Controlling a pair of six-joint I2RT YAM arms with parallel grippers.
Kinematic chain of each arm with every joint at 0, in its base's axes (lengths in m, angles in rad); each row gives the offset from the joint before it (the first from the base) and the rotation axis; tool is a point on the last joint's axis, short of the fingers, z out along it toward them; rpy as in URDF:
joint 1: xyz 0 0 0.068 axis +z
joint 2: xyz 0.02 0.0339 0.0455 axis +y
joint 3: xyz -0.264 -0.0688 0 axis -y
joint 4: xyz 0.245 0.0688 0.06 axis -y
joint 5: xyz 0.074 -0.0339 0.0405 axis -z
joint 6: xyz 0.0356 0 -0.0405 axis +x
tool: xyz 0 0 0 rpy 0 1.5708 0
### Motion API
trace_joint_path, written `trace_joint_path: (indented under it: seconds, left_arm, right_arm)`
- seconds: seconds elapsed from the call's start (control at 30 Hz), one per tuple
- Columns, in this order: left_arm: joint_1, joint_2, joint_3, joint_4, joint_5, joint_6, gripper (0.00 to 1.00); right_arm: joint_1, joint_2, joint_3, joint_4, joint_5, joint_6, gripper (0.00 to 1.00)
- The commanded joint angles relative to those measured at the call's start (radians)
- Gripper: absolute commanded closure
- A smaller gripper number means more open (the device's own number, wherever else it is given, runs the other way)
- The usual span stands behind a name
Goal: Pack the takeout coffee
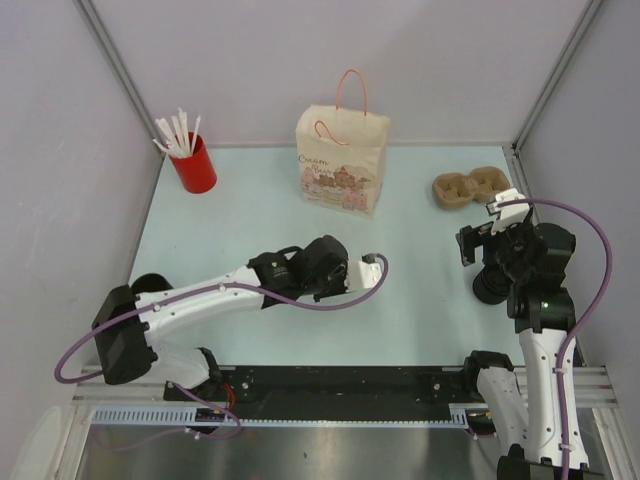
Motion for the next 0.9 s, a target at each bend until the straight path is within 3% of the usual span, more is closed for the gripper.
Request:
trace_joint_path:
  seconds: [0.0, 0.87]
  left_arm:
    - [-0.055, 0.028, -0.037, 0.106, 0.013, 0.0, 1.0]
    - [-0.064, 0.117, -0.092, 0.249, -0.051, -0.098, 1.0]
  right_arm:
    - [0.003, -0.004, -0.004, 0.037, 0.02, -0.01, 0.0]
    - [0.012, -0.006, -0.004, 0.032, 0.025, -0.019, 0.0]
